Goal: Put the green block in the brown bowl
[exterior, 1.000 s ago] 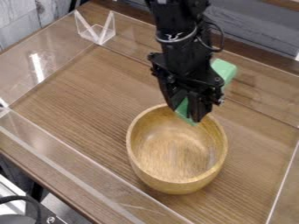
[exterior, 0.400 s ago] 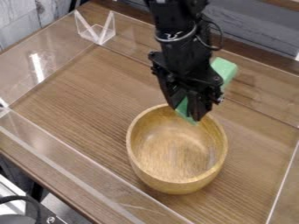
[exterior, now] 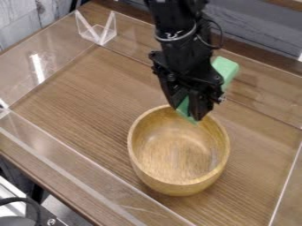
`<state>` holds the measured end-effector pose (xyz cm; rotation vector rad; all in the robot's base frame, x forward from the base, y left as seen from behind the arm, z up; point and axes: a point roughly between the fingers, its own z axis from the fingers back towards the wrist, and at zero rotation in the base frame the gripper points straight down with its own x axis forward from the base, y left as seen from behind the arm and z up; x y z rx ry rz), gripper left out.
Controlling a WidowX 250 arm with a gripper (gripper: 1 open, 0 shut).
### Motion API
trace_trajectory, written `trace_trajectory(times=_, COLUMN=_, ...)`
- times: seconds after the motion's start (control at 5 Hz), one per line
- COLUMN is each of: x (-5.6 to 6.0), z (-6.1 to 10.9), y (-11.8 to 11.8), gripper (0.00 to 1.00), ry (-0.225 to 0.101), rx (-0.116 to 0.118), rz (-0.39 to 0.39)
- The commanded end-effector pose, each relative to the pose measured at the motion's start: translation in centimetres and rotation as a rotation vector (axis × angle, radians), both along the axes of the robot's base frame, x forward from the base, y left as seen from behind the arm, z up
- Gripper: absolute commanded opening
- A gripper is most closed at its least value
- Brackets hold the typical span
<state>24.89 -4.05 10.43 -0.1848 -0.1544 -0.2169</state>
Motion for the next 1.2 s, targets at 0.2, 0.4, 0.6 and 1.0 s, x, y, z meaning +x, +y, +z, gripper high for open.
trace_trajectory(times=0.2, x=0.2, z=0.8, y=0.1, gripper=0.0, ry=-0.049, rx=-0.003, rz=-0.015)
trace_trajectory(times=0.4, x=-0.5, z=0.3, y=-0.3, gripper=0.0, ry=-0.049, rx=-0.001, rz=-0.036)
trace_trajectory(times=0.6, x=-1.1, z=-0.3, y=-0.8, gripper=0.0, ry=-0.044, rx=0.001, rz=-0.052)
trace_trajectory(times=1.0, x=-1.7, z=-1.6, y=-1.0, gripper=0.0, ry=-0.022, rx=0.0, rz=-0.055)
